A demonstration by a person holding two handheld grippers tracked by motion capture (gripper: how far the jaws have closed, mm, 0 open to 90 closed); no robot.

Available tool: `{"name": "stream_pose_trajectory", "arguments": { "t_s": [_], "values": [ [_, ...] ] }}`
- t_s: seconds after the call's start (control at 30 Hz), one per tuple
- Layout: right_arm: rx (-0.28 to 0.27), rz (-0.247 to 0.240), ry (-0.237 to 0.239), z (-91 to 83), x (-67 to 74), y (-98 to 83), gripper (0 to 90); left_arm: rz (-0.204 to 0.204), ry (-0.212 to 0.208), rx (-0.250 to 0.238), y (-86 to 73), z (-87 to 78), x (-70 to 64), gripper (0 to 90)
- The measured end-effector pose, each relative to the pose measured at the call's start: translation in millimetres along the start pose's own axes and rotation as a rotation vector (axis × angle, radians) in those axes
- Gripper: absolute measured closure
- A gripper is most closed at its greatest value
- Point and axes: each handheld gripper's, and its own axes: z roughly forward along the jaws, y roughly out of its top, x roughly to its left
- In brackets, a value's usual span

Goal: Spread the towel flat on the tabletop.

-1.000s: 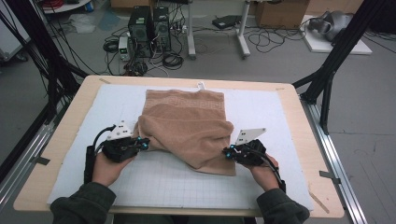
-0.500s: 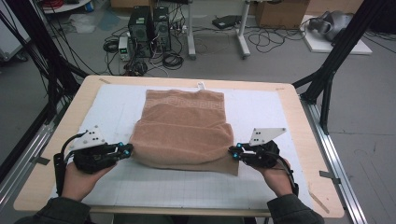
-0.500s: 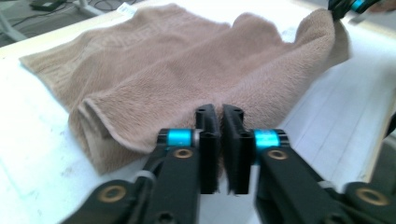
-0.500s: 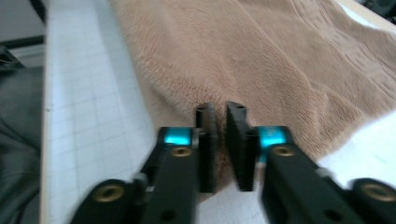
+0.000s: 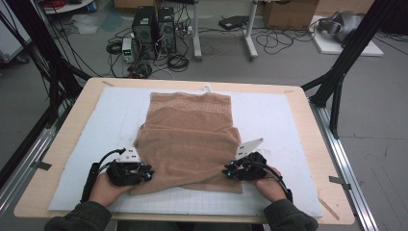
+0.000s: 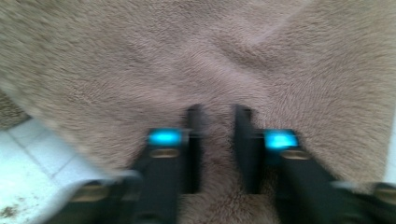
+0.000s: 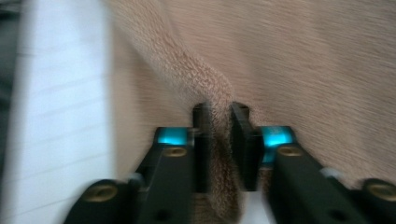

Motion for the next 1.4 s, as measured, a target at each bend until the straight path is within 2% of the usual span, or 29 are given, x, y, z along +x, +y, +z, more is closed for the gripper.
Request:
{"name": "stream_pose_trajectory", "arguments": {
  "t_s": [0.03, 0.07, 0.1, 0.13, 0.2, 0.3, 0.37, 0.4, 0.43, 0.5, 0.57, 0.6, 0.7, 0.83, 0.87, 0.93, 1.0, 1.07, 1.17, 1.3, 1.37, 1.4],
  "values": [
    [-0.002, -0.012, 0.021, -1.3, -0.1, 2.1, 82.7, 0.004, 0.001, -0.004, 0.3, -0.4, 1.2, 86.6],
    [0.000, -0.016, 0.038, -3.0, 0.2, 3.6, 82.7, 0.005, 0.024, -0.028, 1.2, -1.4, 2.2, 87.2],
    [-0.004, -0.019, 0.046, -6.1, -0.2, 5.6, 82.6, -0.007, 0.033, -0.045, 2.2, -2.4, 3.2, 87.4],
    [-0.009, -0.019, 0.032, -8.6, -1.3, 6.3, 82.6, -0.018, 0.051, -0.076, 5.0, -3.5, 5.7, 87.5],
    [-0.036, 0.000, 0.003, -14.5, -6.2, 7.0, 82.6, -0.022, 0.087, -0.097, 10.7, -3.3, 10.1, 87.5],
    [-0.041, 0.026, -0.075, -15.9, -12.8, 9.3, 82.4, -0.032, 0.159, -0.141, 25.0, 1.5, 21.3, 87.6],
    [-0.031, 0.040, -0.088, -12.7, -17.9, 8.8, 82.2, -0.071, 0.164, -0.165, 29.1, 6.3, 29.3, 87.5],
    [-0.022, 0.053, -0.087, -10.1, -21.2, 7.7, 82.0, -0.068, 0.186, -0.163, 30.9, 10.5, 32.4, 87.5],
    [-0.014, 0.067, -0.087, -7.4, -24.1, 6.2, 81.9, -0.083, 0.190, -0.158, 31.4, 15.2, 36.1, 87.5],
    [-0.011, 0.082, -0.074, -2.0, -28.7, 3.3, 81.2, -0.095, 0.182, -0.135, 30.5, 24.1, 40.6, 87.3],
    [-0.021, 0.089, -0.067, -1.7, -30.4, 2.2, 78.6, -0.097, 0.181, -0.141, 31.0, 22.2, 39.4, 84.5],
    [-0.026, 0.085, -0.078, -3.3, -29.8, 2.3, 74.4, -0.089, 0.183, -0.141, 31.2, 20.1, 38.4, 81.5],
    [-0.042, 0.071, -0.119, -11.4, -25.0, 3.3, 65.7, -0.078, 0.174, -0.153, 31.1, 6.5, 32.0, 72.3],
    [-0.103, 0.030, -0.188, -32.7, -10.7, 6.9, 64.0, -0.058, 0.173, -0.186, 28.0, -16.6, 24.3, 66.6],
    [-0.111, 0.021, -0.190, -36.4, -8.1, 7.5, 64.0, -0.058, 0.179, -0.200, 25.9, -24.8, 22.2, 66.6],
    [-0.131, -0.011, -0.200, -44.8, 1.3, 9.3, 65.1, -0.064, 0.160, -0.215, 21.8, -36.5, 19.3, 65.9],
    [-0.133, -0.039, -0.176, -45.9, 7.6, 9.7, 66.0, -0.065, 0.146, -0.217, 17.8, -41.1, 14.8, 65.0],
    [-0.114, -0.058, -0.160, -40.9, 10.6, 8.4, 68.6, -0.064, 0.114, -0.189, 11.6, -39.5, 10.8, 64.7],
    [-0.088, -0.050, -0.137, -25.9, 12.0, 3.7, 68.6, -0.066, 0.086, -0.157, 3.2, -28.0, 8.3, 65.0],
    [-0.043, -0.033, -0.120, 0.2, 8.3, -5.3, 65.6, -0.068, 0.079, -0.105, -3.3, -11.4, 10.7, 63.0],
    [-0.044, -0.014, -0.107, 7.8, 6.4, -8.5, 65.6, -0.070, 0.065, -0.055, -6.0, -2.6, 13.1, 61.0],
    [-0.053, -0.014, -0.106, 9.6, 6.0, -9.4, 66.4, -0.058, 0.067, -0.058, -7.5, -0.7, 12.9, 60.9]
  ]
}}
